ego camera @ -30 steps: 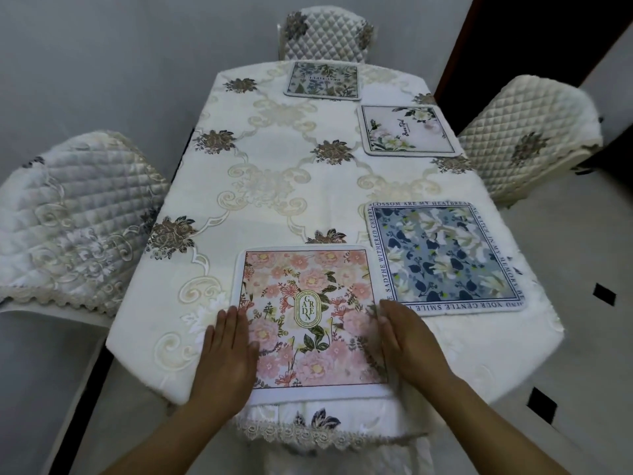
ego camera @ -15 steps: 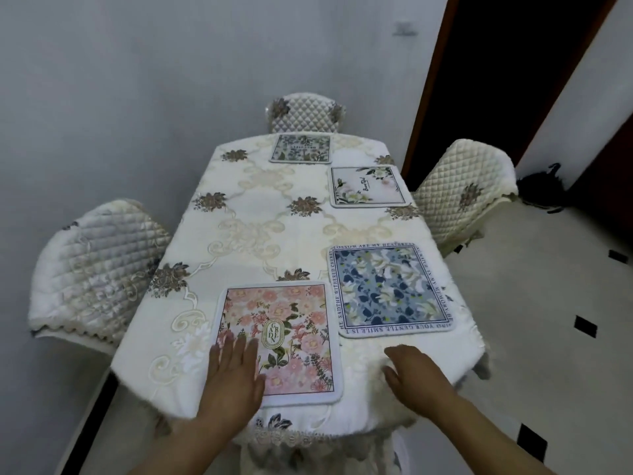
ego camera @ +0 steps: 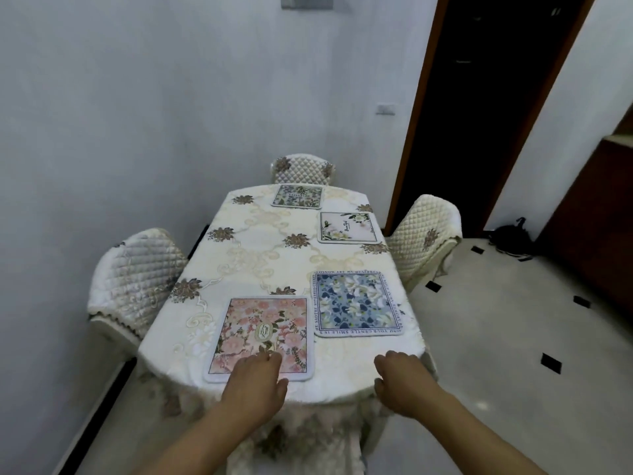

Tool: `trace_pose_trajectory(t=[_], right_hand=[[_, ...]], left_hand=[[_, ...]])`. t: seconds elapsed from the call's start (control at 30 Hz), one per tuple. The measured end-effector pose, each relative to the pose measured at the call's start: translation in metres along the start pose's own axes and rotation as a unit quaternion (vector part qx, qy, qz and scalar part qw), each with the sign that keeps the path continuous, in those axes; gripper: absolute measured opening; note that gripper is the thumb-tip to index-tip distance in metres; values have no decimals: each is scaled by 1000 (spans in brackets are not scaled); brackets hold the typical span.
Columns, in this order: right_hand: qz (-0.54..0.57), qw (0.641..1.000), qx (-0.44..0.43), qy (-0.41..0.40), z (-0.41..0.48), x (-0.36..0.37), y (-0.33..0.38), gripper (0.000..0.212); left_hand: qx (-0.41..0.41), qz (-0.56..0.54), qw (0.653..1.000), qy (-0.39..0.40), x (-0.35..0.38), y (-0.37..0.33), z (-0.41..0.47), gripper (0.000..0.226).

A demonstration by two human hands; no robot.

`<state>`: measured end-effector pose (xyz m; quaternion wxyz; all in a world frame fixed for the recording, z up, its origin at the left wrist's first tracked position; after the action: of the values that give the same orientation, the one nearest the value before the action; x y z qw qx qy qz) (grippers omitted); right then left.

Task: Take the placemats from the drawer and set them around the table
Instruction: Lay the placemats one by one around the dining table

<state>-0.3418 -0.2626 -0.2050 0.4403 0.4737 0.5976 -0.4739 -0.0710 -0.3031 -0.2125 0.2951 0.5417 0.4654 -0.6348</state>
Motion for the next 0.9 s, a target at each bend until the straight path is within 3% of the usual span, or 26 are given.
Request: trace_pose_trajectory(t=[0.13,0.27,0.57,0.73,0.9], right_hand=[[13,1000,-20,-6,-36,-11,-15,9],[10,999,-38,-20,-52,-7,-48,22],[67,995,-74,-16,-58,11,-223,28],[50,994,-101,10,-30,6,-293,22],[31,987,-155,-17,39,3,-305,21]], left_hand=[[8,8,1000,22,-13,-29,-27,33],[0,14,1000,1,-19,-68,-16,35],[-54,53,997,24,47,-226,72,36],[-108,49,993,28,66,-277,105,34],[-180,53,982,12,65,-273,126,34]])
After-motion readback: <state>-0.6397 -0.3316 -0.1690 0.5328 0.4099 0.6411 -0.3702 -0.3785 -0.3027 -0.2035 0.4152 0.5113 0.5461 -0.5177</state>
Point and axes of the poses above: each hand's wrist, its own z-axis towards the middle knuckle, its own x-axis out of the palm, y = z × x, the point moved 1 cm from there along z, towards the middle knuckle, and after that the axes turned 10 degrees about -z, right-handed, at the moved point
